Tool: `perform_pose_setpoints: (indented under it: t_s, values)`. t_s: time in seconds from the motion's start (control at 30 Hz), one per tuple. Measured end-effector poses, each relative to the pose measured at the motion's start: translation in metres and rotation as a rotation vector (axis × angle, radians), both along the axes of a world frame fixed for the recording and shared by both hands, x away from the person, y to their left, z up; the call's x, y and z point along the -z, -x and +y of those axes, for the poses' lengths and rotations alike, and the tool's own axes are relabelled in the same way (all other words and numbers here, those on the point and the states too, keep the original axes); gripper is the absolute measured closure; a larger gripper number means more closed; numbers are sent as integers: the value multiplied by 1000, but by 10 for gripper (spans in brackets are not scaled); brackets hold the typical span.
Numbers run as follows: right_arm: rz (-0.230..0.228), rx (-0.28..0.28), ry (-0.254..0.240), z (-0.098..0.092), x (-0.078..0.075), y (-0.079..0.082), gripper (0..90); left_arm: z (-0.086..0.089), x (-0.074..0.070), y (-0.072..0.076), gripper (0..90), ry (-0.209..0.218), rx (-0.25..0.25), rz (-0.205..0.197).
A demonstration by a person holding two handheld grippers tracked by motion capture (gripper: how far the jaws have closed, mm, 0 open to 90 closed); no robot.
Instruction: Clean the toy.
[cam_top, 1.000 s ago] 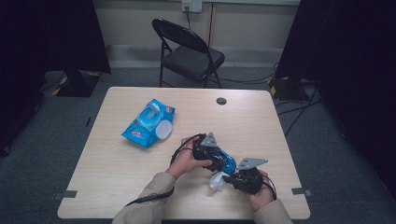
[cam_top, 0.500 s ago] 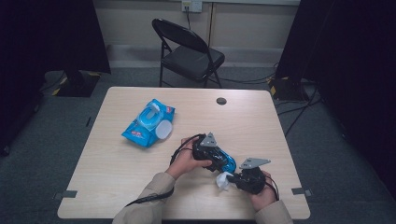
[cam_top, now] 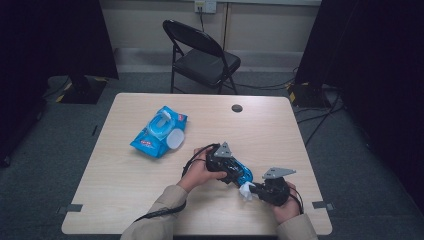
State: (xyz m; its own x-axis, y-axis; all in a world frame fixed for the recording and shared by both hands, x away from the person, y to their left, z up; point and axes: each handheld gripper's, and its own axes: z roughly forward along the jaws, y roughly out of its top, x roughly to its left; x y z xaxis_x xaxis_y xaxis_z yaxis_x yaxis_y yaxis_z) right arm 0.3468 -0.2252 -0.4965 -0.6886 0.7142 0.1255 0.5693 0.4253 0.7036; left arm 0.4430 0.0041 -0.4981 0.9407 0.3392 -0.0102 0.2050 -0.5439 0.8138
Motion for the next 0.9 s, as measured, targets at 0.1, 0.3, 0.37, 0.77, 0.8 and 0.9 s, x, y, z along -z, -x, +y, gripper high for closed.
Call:
perform_pose_setpoints:
  t_s: [0.1, 0.3, 0.37, 0.77, 0.8, 0.9]
  values:
    - [0, 8, 1, 0, 0, 0, 812, 0, 0, 0, 68, -1, -1, 1]
    - [-6, 18, 21, -2, -1, -1, 813, 0, 0, 0, 68, 0, -2, 0]
    - [-8, 32, 21, -6, -1, -2, 813, 0, 0, 0, 68, 0, 0, -1]
    - [-26, 86, 14, -16, 1, -15, 811, -1, 0, 0, 69, 0, 3, 1]
    - [-25, 88, 12, -17, 1, -16, 811, 0, 0, 0, 68, 2, 3, 1]
    - [-29, 89, 13, -16, 2, -20, 810, 0, 0, -1, 69, 1, 3, 0]
